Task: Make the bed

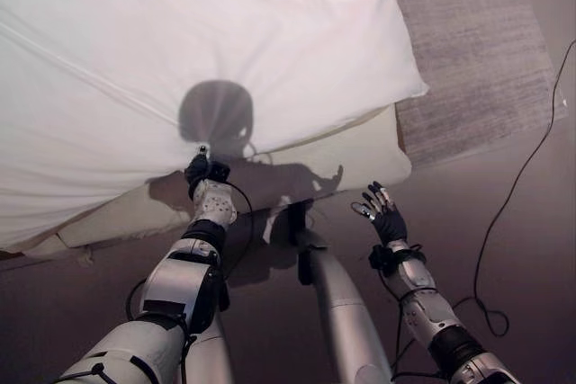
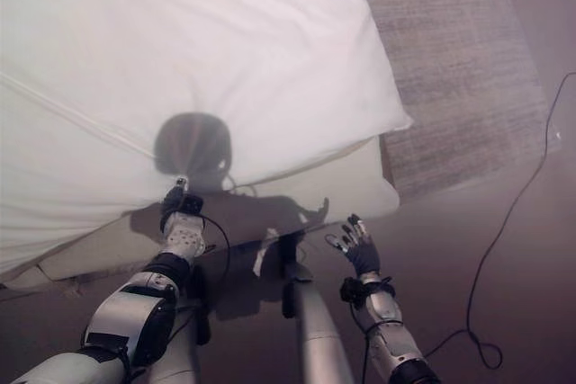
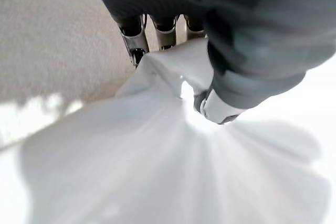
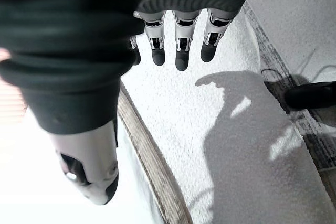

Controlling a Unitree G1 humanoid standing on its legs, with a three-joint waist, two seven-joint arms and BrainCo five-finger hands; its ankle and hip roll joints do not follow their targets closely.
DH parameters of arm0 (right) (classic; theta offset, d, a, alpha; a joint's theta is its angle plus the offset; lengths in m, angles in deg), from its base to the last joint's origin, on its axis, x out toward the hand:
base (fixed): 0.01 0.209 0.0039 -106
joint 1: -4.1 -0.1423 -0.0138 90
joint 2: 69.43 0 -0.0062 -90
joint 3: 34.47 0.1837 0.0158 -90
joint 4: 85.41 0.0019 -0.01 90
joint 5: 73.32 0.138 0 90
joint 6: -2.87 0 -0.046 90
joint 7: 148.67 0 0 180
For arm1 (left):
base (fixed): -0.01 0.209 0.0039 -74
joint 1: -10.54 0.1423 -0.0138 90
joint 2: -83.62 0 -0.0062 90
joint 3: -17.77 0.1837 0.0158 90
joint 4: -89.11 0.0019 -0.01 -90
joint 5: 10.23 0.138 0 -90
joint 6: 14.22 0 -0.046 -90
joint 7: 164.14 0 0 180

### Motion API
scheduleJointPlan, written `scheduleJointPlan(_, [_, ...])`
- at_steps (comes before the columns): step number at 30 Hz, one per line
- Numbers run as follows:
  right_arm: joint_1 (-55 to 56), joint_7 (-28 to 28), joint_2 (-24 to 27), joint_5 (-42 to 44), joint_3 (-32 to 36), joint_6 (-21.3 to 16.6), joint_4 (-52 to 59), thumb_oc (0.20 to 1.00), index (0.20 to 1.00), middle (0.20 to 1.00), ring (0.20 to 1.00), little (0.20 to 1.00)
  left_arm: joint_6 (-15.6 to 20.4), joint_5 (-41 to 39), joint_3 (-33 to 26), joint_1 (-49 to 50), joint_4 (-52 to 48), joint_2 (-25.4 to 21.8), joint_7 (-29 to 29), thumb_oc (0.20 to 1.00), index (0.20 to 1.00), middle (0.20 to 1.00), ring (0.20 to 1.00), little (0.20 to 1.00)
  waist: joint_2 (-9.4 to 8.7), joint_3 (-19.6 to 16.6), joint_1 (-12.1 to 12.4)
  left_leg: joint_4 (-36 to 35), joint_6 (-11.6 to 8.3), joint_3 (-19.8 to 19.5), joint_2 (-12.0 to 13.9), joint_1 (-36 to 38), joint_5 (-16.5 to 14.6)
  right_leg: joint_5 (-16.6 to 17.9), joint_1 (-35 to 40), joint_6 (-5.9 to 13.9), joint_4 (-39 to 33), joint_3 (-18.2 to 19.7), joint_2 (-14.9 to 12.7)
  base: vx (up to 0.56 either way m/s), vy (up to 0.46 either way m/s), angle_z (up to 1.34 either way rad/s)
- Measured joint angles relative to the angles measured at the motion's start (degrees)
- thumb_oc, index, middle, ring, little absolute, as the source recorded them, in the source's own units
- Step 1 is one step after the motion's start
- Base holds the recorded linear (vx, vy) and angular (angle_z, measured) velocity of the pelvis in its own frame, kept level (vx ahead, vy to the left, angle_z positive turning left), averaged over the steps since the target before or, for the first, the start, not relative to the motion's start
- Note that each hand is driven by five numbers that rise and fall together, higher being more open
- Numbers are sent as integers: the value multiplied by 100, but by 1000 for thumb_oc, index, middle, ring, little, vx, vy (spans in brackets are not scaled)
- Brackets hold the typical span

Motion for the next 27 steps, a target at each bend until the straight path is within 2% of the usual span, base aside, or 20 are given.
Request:
scheduleJointPlan(3, [-9, -18, -50, 156, -48, -4, -30, 1000, 1000, 1000, 1000, 1000, 176, -6, 133, 459, -700, 239, -2, 200, 200, 200, 200, 200, 7, 5, 121, -160, -6, -14, -35, 212, 50, -12, 174, 6, -46, -5, -21, 10, 2, 4])
scheduleJointPlan(6, [-73, -286, -240, 1054, -185, -56, -313, 1000, 1000, 1000, 1000, 1000, 355, 19, 636, 1137, -2009, 453, 90, 200, 200, 200, 200, 200, 49, 38, 336, -378, -12, -73, -110, 498, 118, -34, 399, 14, -108, -15, -64, 14, -9, 7])
scheduleJointPlan(10, [-479, -696, -569, 2221, -543, 6, -942, 1000, 1000, 1000, 1000, 1000, 377, -37, 1076, 1432, -2784, 580, 381, 200, 200, 200, 200, 200, 224, 195, 657, -522, -11, -240, -180, 706, 196, -128, 674, -7, -123, -177, -144, 7, -16, 23])
scheduleJointPlan(12, [-704, -901, -752, 2649, -691, 111, -1139, 1000, 1000, 1000, 1000, 1000, 380, -106, 1185, 1495, -2933, 578, 583, 200, 200, 200, 200, 200, 255, 298, 825, -597, -3, -245, -192, 829, 227, -142, 772, -27, -115, -197, -162, 3, -31, 9])
scheduleJointPlan(14, [-1029, -1019, -845, 2971, -851, 128, -1368, 1000, 1000, 1000, 1000, 1000, 423, -297, 1271, 1562, -3153, 555, 688, 200, 200, 200, 200, 200, 274, 435, 802, -658, -14, -303, -221, 927, 292, -152, 880, -25, -135, -252, -188, 7, -27, 15])
scheduleJointPlan(17, [-1336, -1129, -939, 3298, -927, 188, -1536, 1000, 1000, 1000, 1000, 1000, 447, -453, 1450, 1694, -3561, 548, 840, 200, 200, 200, 200, 200, 305, 655, 916, -779, -30, -398, -249, 1072, 391, -173, 1033, -27, -134, -367, -231, 4, -14, 19])
scheduleJointPlan(18, [-1363, -1141, -981, 3347, -935, 190, -1523, 1000, 1000, 1000, 1000, 1000, 454, -473, 1530, 1699, -3594, 554, 887, 200, 200, 200, 200, 200, 322, 670, 1006, -789, -32, -415, -247, 1082, 396, -179, 1045, -34, -130, -381, -237, -3, -16, 14])
scheduleJointPlan(21, [-1492, -1176, -1039, 3597, -940, 190, -1576, 1000, 1000, 1000, 1000, 1000, 488, -533, 1652, 1815, -4013, 554, 924, 200, 200, 200, 200, 200, 430, 785, 991, -793, -35, -555, -280, 1130, 419, -230, 1179, -55, -109, -504, -283, -2, -5, 20])
scheduleJointPlan(23, [-1552, -1233, -1101, 3736, -930, 192, -1626, 1000, 1000, 1000, 1000, 1000, 492, -533, 1774, 1817, -4108, 532, 1019, 200, 200, 200, 200, 200, 462, 805, 1109, -853, -37, -577, -299, 1160, 460, -244, 1194, -71, -97, -561, -314, 1, -9, 16])
scheduleJointPlan(27, [-1644, -1244, -1248, 3934, -1014, 196, -1635, 1000, 1000, 1000, 1000, 1000, 495, -534, 1792, 1836, -4256, 529, 1057, 200, 200, 200, 200, 200, 525, 843, 1184, -885, -37, -687, -330, 1187, 505, -263, 1281, -89, -104, -646, -352, 6, 9, 14])
